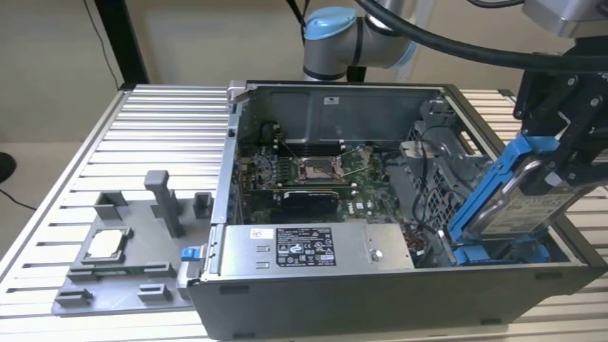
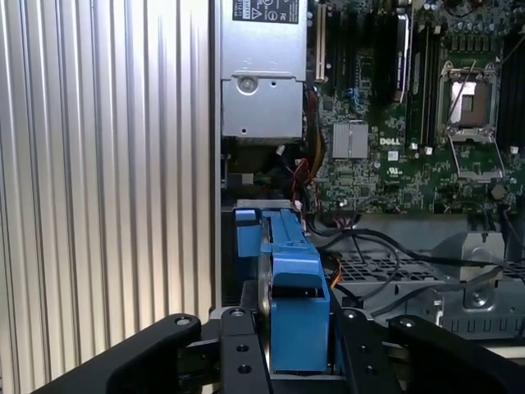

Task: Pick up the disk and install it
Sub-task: 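Insert the disk into the insertion slot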

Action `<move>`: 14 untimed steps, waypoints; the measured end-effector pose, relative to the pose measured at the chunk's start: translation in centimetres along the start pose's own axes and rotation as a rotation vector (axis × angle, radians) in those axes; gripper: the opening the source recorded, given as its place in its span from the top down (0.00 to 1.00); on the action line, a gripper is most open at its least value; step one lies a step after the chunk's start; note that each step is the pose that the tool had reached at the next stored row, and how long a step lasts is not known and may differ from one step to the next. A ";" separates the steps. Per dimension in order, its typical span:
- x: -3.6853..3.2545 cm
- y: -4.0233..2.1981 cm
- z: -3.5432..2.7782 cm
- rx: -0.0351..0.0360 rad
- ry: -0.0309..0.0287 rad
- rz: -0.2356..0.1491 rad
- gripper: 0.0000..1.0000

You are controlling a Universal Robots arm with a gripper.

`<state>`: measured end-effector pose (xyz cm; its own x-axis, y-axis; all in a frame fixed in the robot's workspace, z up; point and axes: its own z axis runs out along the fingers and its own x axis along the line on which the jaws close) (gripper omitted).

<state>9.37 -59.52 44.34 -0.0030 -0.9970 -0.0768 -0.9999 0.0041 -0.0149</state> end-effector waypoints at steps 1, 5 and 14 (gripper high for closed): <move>0.00 0.00 0.06 0.0009 -0.0017 0.000 1.00; 0.02 0.00 0.25 0.0043 -0.0091 0.000 1.00; 0.07 -0.03 0.93 0.0059 -0.0151 0.000 1.00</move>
<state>9.41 -59.52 43.41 -0.0029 -0.9958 -0.0918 -0.9998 0.0049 -0.0207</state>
